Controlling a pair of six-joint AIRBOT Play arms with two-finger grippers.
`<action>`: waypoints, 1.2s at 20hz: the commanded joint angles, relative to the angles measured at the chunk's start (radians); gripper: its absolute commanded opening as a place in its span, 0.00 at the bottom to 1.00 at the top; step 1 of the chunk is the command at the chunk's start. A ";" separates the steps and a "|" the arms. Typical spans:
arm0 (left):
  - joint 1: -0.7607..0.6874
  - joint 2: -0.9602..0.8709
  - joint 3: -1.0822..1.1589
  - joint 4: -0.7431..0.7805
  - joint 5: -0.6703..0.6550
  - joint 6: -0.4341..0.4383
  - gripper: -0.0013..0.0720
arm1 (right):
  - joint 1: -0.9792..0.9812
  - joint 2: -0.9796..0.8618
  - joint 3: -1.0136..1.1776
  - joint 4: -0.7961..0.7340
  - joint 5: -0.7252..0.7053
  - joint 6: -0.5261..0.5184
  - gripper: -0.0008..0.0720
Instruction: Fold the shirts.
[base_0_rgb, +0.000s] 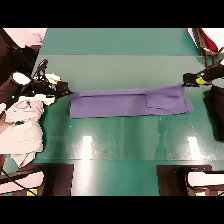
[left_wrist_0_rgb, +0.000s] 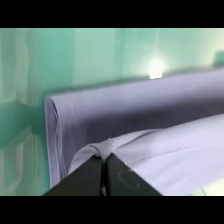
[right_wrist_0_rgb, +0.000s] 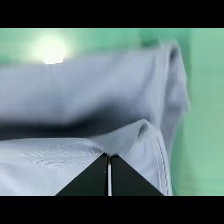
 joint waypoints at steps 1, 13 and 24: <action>0.000 -0.018 0.008 -0.019 0.113 -0.001 0.05 | -0.001 -0.126 0.101 0.113 -0.031 0.000 0.03; 0.000 -0.016 0.080 -0.113 -0.140 -0.001 0.65 | -0.236 -0.081 0.119 0.312 0.238 -0.184 0.71; -0.150 -0.018 0.079 -0.162 -0.159 -0.001 0.05 | -0.437 -0.245 -0.109 0.497 0.222 -0.370 0.88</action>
